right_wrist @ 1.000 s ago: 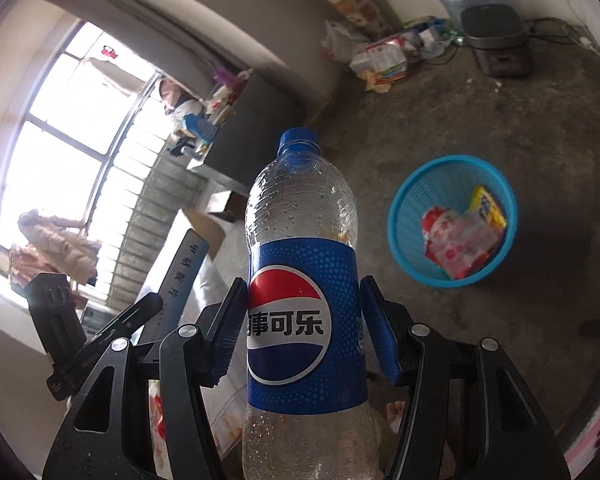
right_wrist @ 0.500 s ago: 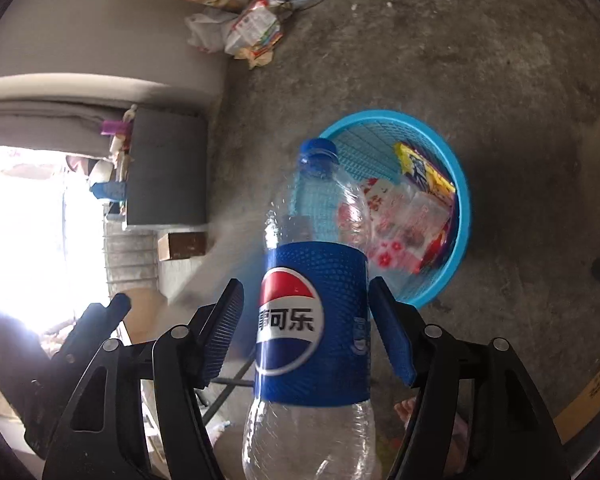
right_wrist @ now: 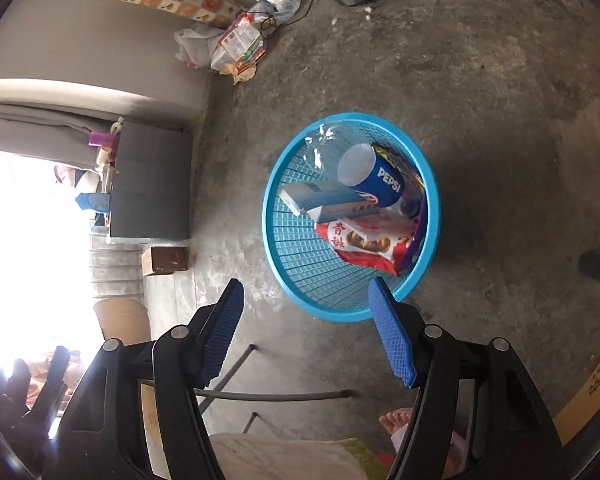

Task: Collect trash
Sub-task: 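Carry the box and Pepsi bottle over the blue wastebasket and open both tools, then move both tools back over the table, then grasp the red plastic bag with the right tool and lift it, then grasp the gold tissue packet with the left tool while the right tool holds the red bag, then carry both items over the wastebasket and open both tools to drop them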

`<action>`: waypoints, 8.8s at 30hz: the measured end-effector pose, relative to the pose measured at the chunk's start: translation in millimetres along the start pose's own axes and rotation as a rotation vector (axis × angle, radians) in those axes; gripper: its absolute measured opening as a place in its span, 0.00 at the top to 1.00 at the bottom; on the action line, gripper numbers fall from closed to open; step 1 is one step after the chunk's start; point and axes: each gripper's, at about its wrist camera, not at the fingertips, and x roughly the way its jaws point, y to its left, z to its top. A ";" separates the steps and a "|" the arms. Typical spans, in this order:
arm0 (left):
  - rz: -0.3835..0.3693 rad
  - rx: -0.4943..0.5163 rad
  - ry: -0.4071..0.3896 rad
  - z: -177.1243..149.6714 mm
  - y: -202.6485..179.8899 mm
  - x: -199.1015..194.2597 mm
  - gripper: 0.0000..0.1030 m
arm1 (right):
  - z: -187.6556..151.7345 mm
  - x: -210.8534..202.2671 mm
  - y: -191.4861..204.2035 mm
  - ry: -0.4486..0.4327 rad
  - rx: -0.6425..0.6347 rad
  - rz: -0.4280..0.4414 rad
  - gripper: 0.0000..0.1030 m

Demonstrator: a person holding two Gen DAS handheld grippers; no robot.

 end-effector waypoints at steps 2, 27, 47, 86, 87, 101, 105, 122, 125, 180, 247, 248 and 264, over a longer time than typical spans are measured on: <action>0.003 0.013 -0.044 -6.6 0.6 -24.7 0.21 | -9.6 -10.4 11.7 -0.029 -0.048 -0.014 0.39; 0.347 -0.322 -0.498 -200.8 126.9 -311.7 0.13 | -179.1 -95.9 224.8 -0.380 -0.980 0.043 0.07; 0.391 -0.567 -0.379 -347.1 173.8 -335.4 0.34 | -297.0 -9.2 274.8 0.373 -1.052 0.303 0.53; 0.221 -0.617 -0.220 -341.3 182.9 -270.3 0.67 | -349.2 -9.0 221.4 0.908 -0.975 0.297 0.79; 0.218 -0.613 -0.202 -343.3 181.5 -267.0 0.67 | -352.2 -1.5 220.5 0.909 -0.958 0.275 0.79; 0.193 -0.527 -0.153 -322.2 161.8 -235.8 0.71 | -323.8 17.0 236.2 0.732 -0.732 0.374 0.48; 0.181 -0.496 -0.152 -314.2 158.3 -227.2 0.71 | -333.2 25.0 237.7 0.682 -0.778 0.314 0.51; 0.319 -0.456 -0.307 -254.9 202.4 -257.2 0.69 | -258.2 44.2 249.2 0.524 -0.699 0.297 0.85; 0.362 -0.469 -0.304 -230.3 224.4 -252.9 0.56 | -255.5 48.9 254.1 0.505 -0.693 0.302 0.85; 0.525 -0.264 -0.015 -259.0 138.8 -179.7 0.48 | -244.2 19.5 208.3 0.527 -0.672 0.271 0.83; -0.011 0.164 0.168 21.0 -29.0 85.5 0.29 | 10.0 -3.5 15.3 -0.095 -0.109 -0.010 0.65; 0.009 0.161 0.174 22.2 -27.9 97.4 0.26 | 15.1 7.8 7.8 -0.092 -0.091 -0.035 0.53; 0.043 -0.008 -0.019 9.4 28.2 -0.7 0.26 | -6.9 -18.0 11.0 -0.137 -0.082 0.025 0.52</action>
